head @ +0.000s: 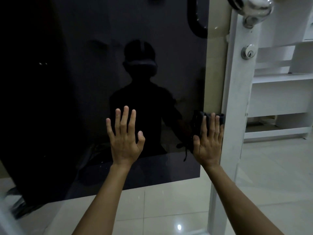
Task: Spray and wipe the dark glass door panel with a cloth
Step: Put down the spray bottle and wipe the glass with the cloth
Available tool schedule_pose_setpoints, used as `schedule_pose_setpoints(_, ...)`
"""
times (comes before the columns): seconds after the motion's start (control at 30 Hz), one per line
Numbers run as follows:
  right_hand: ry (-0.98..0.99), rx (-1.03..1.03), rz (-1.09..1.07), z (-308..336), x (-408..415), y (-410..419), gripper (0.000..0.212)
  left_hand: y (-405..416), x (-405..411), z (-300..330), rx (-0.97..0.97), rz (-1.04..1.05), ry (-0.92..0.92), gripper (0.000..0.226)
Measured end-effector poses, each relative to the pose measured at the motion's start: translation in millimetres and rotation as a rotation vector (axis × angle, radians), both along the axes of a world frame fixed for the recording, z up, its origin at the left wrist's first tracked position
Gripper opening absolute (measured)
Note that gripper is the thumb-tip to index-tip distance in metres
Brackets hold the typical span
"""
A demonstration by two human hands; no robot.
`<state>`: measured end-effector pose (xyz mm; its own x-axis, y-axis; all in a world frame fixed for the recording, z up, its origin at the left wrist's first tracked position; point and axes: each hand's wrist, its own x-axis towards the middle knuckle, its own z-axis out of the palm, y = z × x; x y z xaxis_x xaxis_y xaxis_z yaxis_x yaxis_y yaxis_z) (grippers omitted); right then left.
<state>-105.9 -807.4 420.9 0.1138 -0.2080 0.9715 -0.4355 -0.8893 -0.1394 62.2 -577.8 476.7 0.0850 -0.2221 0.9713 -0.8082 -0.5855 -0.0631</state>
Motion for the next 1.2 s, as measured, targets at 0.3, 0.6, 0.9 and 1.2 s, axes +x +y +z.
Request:
schedule_pose_setpoints(0.3,0.010,0.037,0.005,-13,-2,4,0.069,36,9,-27,0.015,0.009,0.103,0.069)
schedule_pose_setpoints(0.6,0.008,0.124,0.024,-4,-8,23,0.071,45,0,-24,0.048,-0.012,0.157,0.069)
schedule_pose_setpoints(0.9,-0.149,0.196,0.091,7,-19,41,0.050,51,-11,-21,0.083,-0.025,0.215,0.071)
schedule_pose_setpoints(1.2,0.079,0.192,-0.072,-5,-15,41,0.059,77,6,-22,0.078,0.023,0.219,0.073)
